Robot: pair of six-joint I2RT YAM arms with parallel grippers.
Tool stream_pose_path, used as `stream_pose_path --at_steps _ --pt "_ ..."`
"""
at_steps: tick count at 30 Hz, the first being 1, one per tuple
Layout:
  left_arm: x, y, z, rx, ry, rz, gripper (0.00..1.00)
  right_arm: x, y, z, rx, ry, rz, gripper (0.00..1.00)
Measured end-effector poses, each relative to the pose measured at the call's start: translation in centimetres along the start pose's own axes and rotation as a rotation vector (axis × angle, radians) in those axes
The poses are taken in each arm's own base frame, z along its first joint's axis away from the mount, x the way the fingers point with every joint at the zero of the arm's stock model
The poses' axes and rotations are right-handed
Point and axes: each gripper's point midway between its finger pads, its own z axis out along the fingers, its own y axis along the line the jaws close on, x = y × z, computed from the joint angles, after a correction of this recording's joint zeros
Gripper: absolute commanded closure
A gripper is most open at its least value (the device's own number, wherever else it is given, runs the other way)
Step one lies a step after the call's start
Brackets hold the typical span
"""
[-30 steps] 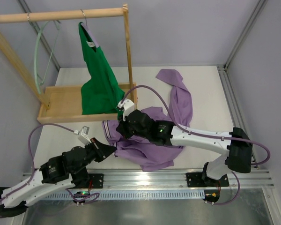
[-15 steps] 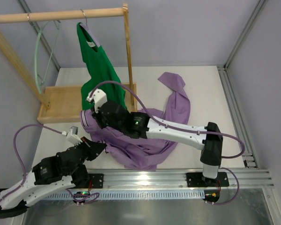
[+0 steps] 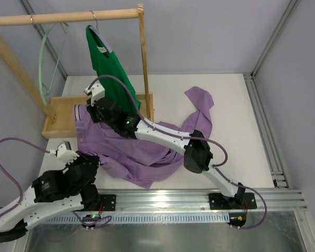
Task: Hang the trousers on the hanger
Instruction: Fold the trousers
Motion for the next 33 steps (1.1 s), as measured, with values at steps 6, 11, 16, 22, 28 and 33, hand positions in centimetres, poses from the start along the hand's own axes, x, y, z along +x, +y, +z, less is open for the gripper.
stream_pose_path --at_steps 6,11,16,22,28,33 --pt "-0.4 0.4 0.3 -0.044 -0.031 0.03 1.0 1.3 -1.8 2.9 -0.04 -0.003 0.096 0.48" --pt "-1.2 0.7 0.3 -0.058 -0.076 0.019 0.99 3.3 -2.7 -0.5 -0.075 0.092 0.102 0.37" --pt "-2.3 0.1 0.4 -0.071 -0.124 0.021 1.0 5.6 -4.4 -11.9 -0.06 0.207 0.115 0.37" --pt "-2.3 -0.1 0.6 -0.094 -0.139 0.043 1.0 3.9 -8.0 -22.7 0.023 0.148 0.157 0.38" --pt "-2.2 -0.2 0.7 -0.099 -0.138 0.043 1.0 6.0 -19.2 -27.0 0.335 0.202 0.201 0.37" --pt "-2.0 -0.2 0.8 -0.107 -0.134 0.102 1.0 10.0 -33.0 -30.4 0.69 0.358 0.294 0.32"
